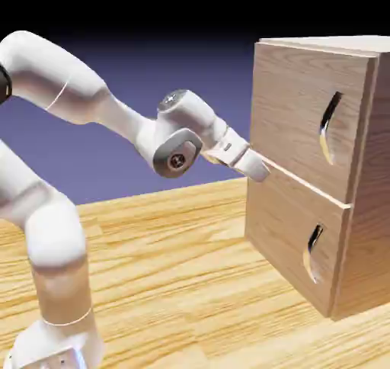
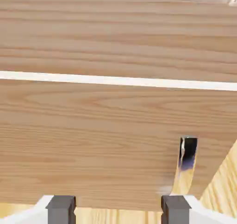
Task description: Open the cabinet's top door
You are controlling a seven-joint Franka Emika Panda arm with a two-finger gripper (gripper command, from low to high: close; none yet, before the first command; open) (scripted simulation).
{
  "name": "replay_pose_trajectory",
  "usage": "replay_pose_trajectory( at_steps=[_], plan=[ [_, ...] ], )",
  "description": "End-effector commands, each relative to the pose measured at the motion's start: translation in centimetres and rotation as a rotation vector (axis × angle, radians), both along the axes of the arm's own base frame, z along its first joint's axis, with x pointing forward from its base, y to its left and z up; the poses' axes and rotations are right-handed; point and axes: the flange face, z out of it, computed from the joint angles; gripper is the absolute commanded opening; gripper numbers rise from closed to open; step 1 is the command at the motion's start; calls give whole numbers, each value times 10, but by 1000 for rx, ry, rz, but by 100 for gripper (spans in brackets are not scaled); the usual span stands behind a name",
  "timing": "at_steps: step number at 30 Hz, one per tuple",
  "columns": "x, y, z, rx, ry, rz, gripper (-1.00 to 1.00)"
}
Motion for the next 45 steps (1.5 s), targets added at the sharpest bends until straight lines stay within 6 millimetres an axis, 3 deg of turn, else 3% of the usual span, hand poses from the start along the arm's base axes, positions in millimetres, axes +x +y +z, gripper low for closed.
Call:
replay_pose_trajectory(
  at_steps=[1, 12, 23, 34, 45],
  plan=[
    [0, 3, 5, -2, -10, 6, 0],
    [-3, 22, 55, -24, -127, 48, 0],
    [-10, 21, 89, -37, -256, 55, 0],
    [-12, 3, 103, -34, -395, 39, 0],
    [-1, -29, 98, -11, -536, 14, 0]
  ],
)
